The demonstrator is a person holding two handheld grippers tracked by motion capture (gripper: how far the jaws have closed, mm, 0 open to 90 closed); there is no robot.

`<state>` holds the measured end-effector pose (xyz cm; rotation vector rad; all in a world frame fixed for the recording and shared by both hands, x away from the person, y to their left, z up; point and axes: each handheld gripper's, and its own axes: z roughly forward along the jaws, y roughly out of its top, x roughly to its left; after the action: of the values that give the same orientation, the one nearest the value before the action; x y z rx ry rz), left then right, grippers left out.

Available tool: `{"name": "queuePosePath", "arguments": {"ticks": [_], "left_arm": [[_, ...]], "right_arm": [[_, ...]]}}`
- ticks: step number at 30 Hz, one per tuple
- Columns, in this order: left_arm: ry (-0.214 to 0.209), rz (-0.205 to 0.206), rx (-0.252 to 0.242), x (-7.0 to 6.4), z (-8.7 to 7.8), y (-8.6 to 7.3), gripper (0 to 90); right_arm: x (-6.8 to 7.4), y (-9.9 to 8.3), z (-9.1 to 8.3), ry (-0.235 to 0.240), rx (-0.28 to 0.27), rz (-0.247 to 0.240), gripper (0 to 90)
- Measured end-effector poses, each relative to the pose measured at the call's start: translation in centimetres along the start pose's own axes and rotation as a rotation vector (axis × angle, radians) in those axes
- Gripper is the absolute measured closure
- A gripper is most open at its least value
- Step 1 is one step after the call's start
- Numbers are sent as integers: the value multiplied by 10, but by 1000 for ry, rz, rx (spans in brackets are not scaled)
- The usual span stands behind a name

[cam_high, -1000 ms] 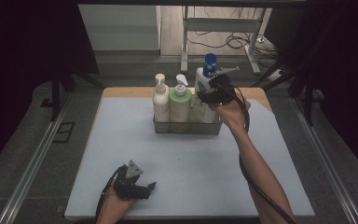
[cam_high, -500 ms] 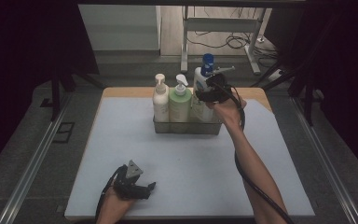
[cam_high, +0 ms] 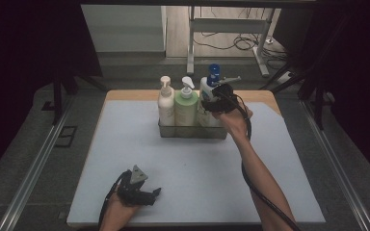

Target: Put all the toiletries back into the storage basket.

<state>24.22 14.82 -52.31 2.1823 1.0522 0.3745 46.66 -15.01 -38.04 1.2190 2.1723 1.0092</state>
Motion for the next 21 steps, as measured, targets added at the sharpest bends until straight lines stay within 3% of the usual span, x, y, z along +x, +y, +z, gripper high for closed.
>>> {"name": "queuePosePath", "arguments": {"ticks": [21], "left_arm": [[-1,4,0,0,0,0,123]], "right_arm": [[2,-25,11,0,32,9,412]]}}
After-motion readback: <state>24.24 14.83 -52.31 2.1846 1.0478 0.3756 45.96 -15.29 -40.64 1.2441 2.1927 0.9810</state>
